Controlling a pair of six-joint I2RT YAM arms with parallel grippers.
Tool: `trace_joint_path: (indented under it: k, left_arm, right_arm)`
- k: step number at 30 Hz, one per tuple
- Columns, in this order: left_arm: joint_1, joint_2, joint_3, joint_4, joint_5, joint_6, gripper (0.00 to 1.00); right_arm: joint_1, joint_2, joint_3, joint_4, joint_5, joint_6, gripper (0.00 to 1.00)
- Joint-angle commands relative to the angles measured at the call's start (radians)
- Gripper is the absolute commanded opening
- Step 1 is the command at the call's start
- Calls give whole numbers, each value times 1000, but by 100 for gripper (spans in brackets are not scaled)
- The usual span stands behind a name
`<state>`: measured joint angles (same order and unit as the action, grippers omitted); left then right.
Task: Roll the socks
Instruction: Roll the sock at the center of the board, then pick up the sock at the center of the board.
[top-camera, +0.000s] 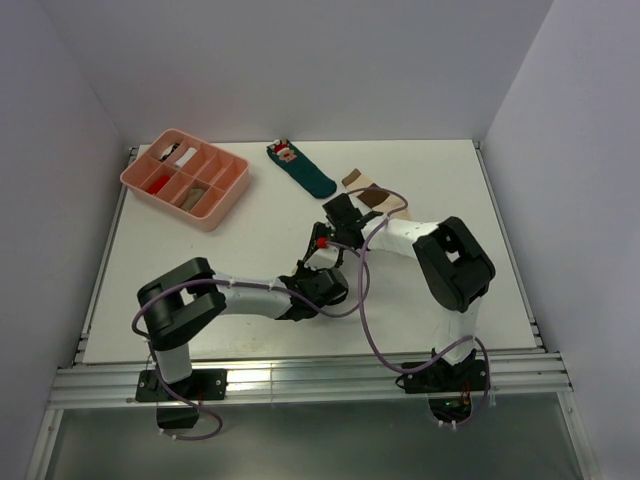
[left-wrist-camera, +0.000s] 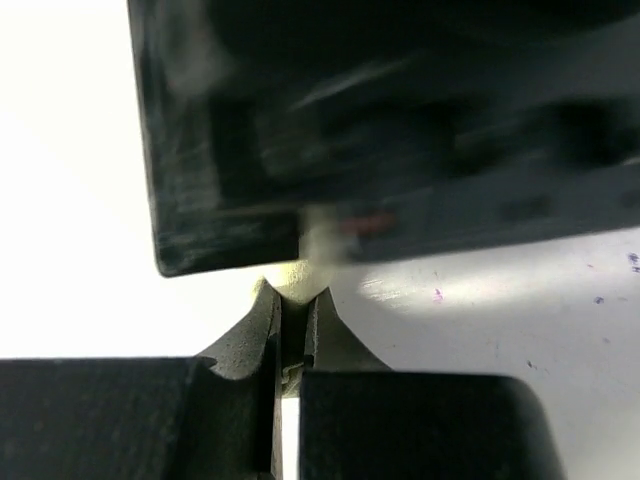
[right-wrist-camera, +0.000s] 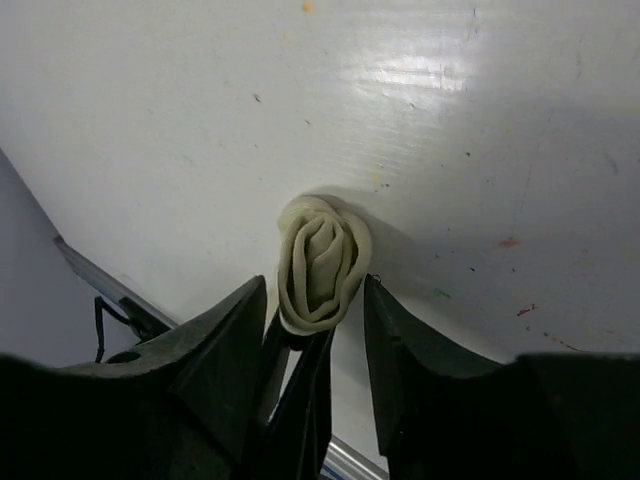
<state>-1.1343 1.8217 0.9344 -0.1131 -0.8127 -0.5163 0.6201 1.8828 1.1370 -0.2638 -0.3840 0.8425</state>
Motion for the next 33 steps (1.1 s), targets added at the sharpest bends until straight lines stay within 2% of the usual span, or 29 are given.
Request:
trace_joint_path:
  k: [1,2,6,15,19,28,33]
  left_arm:
    - [86,-5,-104,-14,406,-88,1]
    - [97,-33,-115,15,437,-88,1]
    - [156,-81,-155,59,535,-85,1]
    - [263,-116,-201,133,721,-85,1]
    - [289,-113,-194,135,742,-82,1]
    - [294,-75,-174,136,770,-64,3]
    - [298,-78,-169,138,785,-56,3]
  right_arm:
    - [-20,-96,-28,81,-23,15,52]
    - [-23,-102,-34,96,-18,21,57]
    - [-45,-134,-75,170,3,58,64]
    - [-45,-106,-167,313,-15,99,65]
    - [-43,-71,-197,337,-18,113,64]
    - [-40,-10,-218,385,-19,121,53]
    - [-43,10,-217,373,-13,110,31]
